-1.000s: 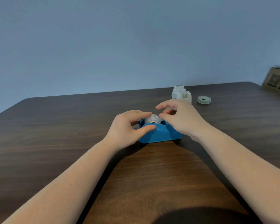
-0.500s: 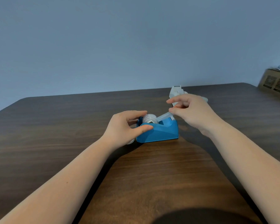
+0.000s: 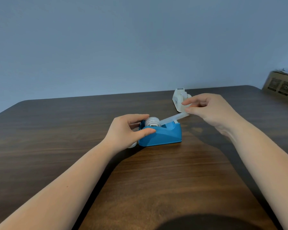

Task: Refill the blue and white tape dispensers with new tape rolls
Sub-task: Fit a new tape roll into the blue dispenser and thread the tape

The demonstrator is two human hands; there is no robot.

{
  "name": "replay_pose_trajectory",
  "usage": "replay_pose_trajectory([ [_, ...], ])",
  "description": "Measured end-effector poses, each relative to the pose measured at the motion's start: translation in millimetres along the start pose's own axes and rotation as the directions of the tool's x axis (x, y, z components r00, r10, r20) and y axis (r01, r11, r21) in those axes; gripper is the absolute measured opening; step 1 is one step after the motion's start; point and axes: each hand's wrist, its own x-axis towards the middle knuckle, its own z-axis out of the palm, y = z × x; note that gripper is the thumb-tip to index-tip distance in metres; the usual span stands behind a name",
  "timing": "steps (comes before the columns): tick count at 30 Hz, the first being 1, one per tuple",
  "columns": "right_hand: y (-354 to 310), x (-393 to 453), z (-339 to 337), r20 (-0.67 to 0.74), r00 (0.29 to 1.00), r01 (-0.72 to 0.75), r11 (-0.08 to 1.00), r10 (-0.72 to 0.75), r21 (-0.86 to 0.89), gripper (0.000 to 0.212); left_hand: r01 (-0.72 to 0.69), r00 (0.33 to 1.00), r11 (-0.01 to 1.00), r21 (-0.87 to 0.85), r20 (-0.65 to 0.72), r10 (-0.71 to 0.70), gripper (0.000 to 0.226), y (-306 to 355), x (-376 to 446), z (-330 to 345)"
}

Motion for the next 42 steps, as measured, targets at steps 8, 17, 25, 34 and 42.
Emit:
replay_pose_trajectory([
  [8, 13, 4, -2, 0.018, 1.0, -0.022, 0.998, 0.023, -0.059, 0.016, -0.006, 1.0, 1.0, 0.008, -0.002, 0.006, 0.051, 2, 0, 0],
  [17, 20, 5, 2, 0.075, 0.997, -0.012, 0.984, 0.026, -0.178, 0.021, -0.007, 1.0, 1.0, 0.01, 0.0, 0.007, 0.051, 1, 0, 0],
  [25, 20, -2, 24, 0.211, 0.977, 0.078, 0.94, -0.007, -0.331, 0.037, 0.004, 1.0, 1.0, 0.017, -0.008, -0.003, 0.051, 1, 1, 0],
  [34, 19, -5, 33, 0.185, 0.981, 0.048, 0.851, 0.059, -0.524, 0.026, 0.023, 1.0, 0.998, 0.055, -0.003, -0.023, 0.052, 7, 0, 0],
  [42, -5, -19, 33, 0.133, 0.978, -0.126, 0.966, 0.159, -0.228, 0.006, 0.083, 0.996, 0.964, 0.253, -0.044, -0.075, 0.054, 25, 2, 5],
])
